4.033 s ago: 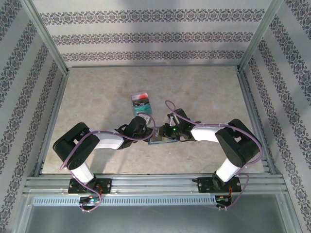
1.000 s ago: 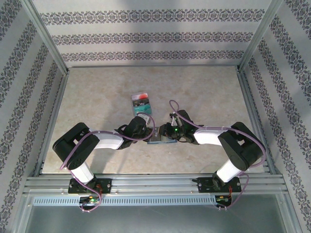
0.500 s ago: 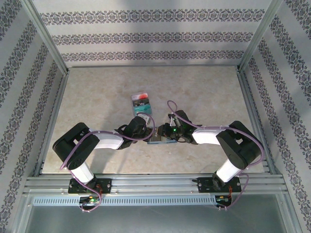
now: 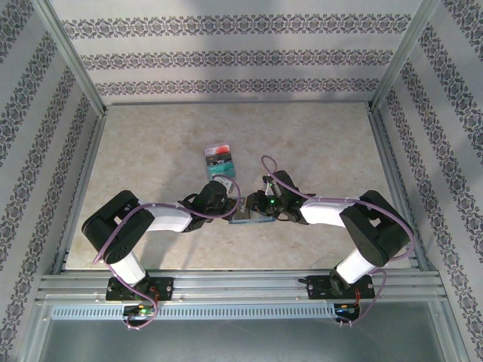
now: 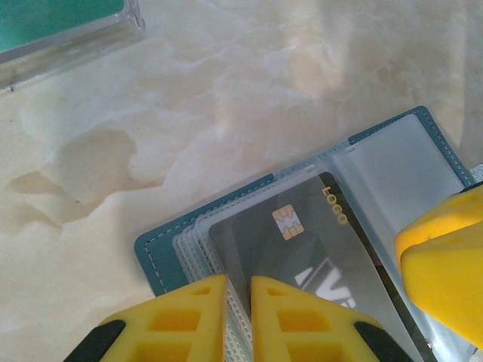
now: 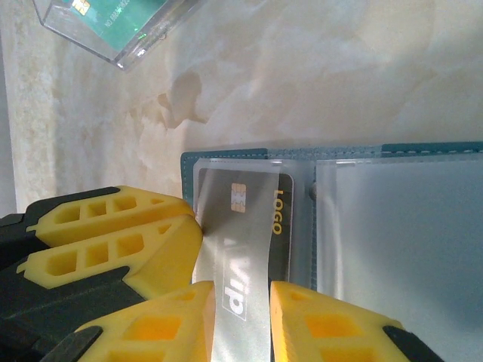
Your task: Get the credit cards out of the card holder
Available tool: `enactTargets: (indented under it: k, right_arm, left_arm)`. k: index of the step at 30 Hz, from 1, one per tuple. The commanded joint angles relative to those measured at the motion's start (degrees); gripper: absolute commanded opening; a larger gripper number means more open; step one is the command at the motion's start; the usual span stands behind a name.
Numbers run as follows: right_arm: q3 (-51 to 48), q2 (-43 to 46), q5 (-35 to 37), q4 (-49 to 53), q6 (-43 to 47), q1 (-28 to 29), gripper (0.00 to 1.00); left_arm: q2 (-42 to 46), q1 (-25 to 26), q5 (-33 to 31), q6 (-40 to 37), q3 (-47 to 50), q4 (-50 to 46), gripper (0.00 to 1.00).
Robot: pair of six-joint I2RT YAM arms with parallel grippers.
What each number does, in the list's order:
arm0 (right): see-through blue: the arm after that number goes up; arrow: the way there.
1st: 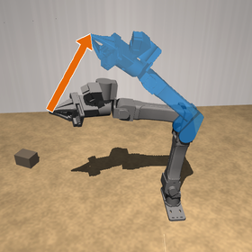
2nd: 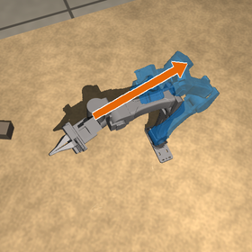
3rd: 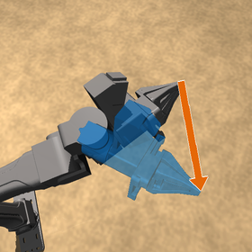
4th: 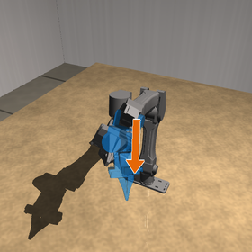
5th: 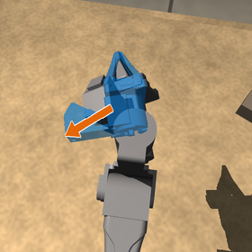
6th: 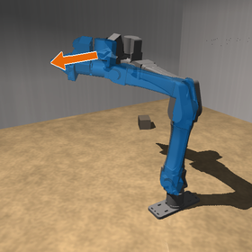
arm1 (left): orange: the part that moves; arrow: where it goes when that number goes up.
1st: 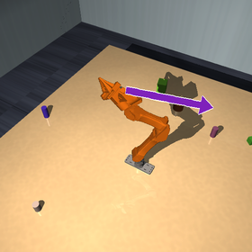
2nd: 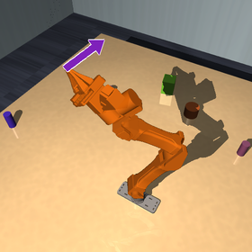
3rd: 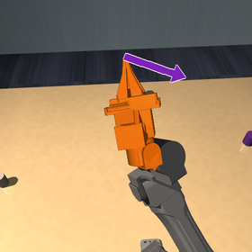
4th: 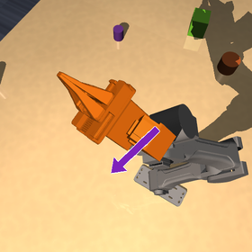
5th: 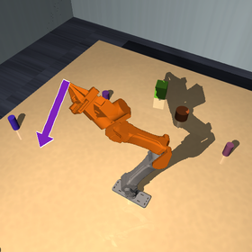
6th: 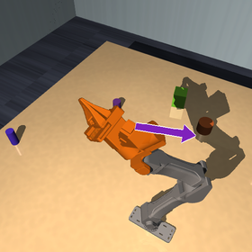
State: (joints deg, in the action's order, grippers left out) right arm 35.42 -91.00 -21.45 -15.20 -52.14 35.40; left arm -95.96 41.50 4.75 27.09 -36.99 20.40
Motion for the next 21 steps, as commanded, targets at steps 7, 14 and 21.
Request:
enactTargets:
  k: [7, 14, 21]
  right_arm:
    - [-0.35, -1.19, 1.63, -0.22, 0.63, -0.11, 0.27]
    - [-0.35, -1.68, 1.46, -0.44, 0.51, -0.07, 0.28]
    - [-0.35, -2.23, 0.70, -1.33, 0.29, -0.07, 0.28]
  left_arm:
    - [-1.16, -0.45, 0.71, 0.34, 0.80, -3.35, 0.15]
    - [-1.33, -0.45, 0.83, 0.35, 0.78, -3.26, 0.15]
    - [-1.59, -0.45, 0.96, 0.47, 0.71, -3.09, 0.15]
